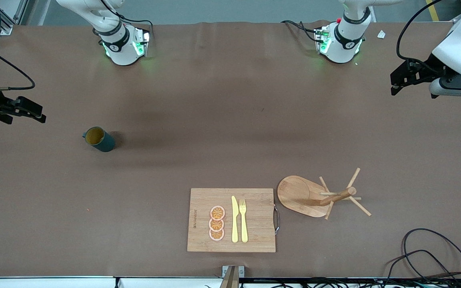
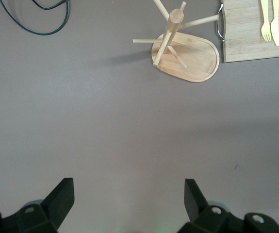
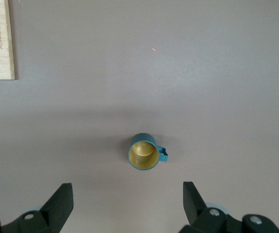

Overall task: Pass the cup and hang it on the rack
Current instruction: 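Move the right gripper down over the teal mug rim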

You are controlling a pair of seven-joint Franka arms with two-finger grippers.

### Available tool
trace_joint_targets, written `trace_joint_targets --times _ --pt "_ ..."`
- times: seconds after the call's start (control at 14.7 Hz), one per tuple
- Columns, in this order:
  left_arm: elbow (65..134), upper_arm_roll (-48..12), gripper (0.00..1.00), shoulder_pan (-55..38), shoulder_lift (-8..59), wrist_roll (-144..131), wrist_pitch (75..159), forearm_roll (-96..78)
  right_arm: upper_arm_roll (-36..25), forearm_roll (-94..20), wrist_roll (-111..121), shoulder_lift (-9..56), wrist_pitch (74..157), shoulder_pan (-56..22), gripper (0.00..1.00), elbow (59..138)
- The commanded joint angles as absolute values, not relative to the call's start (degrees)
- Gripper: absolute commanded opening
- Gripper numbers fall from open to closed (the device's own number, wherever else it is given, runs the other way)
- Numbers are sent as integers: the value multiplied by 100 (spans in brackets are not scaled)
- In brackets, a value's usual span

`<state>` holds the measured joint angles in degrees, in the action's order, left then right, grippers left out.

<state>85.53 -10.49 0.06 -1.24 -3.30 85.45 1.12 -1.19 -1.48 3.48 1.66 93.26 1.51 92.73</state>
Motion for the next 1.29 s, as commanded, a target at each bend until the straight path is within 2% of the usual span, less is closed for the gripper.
trace_joint_targets --times 0.0,0.41,0.54,0.75,0.95,1.22 --pt "8446 -1072 100 35 -114 -273 8429 70 -105 -229 396 -9 9325 176 100 9439" --pt "8411 -1072 100 35 -71 -334 8437 79 -97 -229 361 -61 9308 141 100 9518" --pt "8420 -1072 100 18 -44 -360 8437 62 -97 -237 352 -323 9508 106 100 10025" --pt "8420 -1072 100 9 -44 -378 8437 62 -88 -237 316 -948 10351 -26 100 11141" --pt "8420 -1072 100 35 -44 -369 8455 70 -97 -255 255 -932 10643 -9 100 11381" --pt "8437 -1072 100 53 -35 -369 8473 70 -106 -475 150 -932 11467 -44 100 12277"
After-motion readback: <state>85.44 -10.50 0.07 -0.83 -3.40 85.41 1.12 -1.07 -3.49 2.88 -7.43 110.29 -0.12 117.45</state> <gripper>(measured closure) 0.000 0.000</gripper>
